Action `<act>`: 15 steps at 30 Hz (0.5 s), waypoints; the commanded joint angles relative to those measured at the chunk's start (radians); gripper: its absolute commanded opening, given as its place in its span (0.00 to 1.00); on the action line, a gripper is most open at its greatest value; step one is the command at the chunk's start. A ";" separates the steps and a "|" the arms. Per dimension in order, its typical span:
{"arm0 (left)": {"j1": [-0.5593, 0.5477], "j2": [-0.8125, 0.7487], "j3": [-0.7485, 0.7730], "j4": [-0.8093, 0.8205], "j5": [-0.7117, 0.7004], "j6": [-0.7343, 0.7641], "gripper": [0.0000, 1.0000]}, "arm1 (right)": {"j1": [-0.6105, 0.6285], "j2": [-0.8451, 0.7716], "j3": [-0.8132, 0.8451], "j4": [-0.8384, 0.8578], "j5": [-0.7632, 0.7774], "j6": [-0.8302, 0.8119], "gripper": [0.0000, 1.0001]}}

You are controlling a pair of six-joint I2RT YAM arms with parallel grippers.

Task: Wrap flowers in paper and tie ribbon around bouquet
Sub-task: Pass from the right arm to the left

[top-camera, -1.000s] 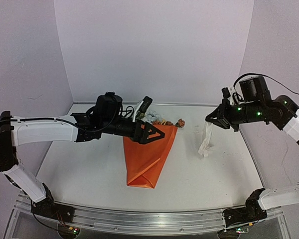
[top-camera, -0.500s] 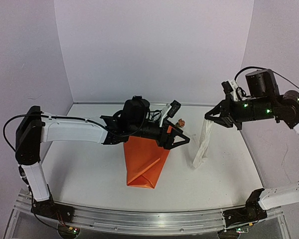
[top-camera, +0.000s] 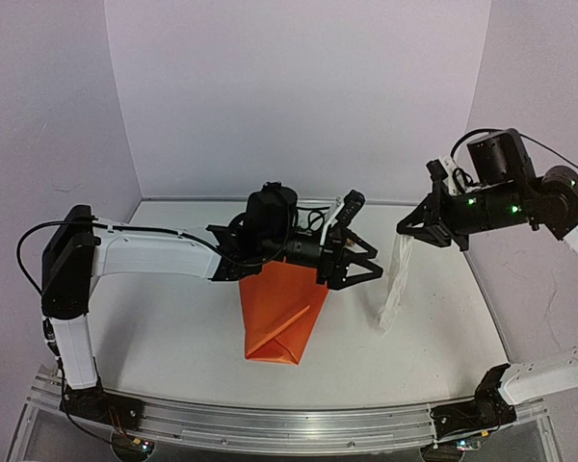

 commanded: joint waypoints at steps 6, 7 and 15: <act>-0.037 0.028 0.050 0.068 0.081 0.114 0.69 | 0.006 0.038 0.062 -0.012 0.041 0.087 0.00; -0.037 0.035 0.056 0.066 0.080 0.118 0.69 | 0.006 0.040 0.064 -0.012 0.042 0.100 0.00; -0.038 0.117 0.147 0.067 0.082 0.122 0.69 | 0.009 0.027 0.021 0.057 0.038 0.219 0.00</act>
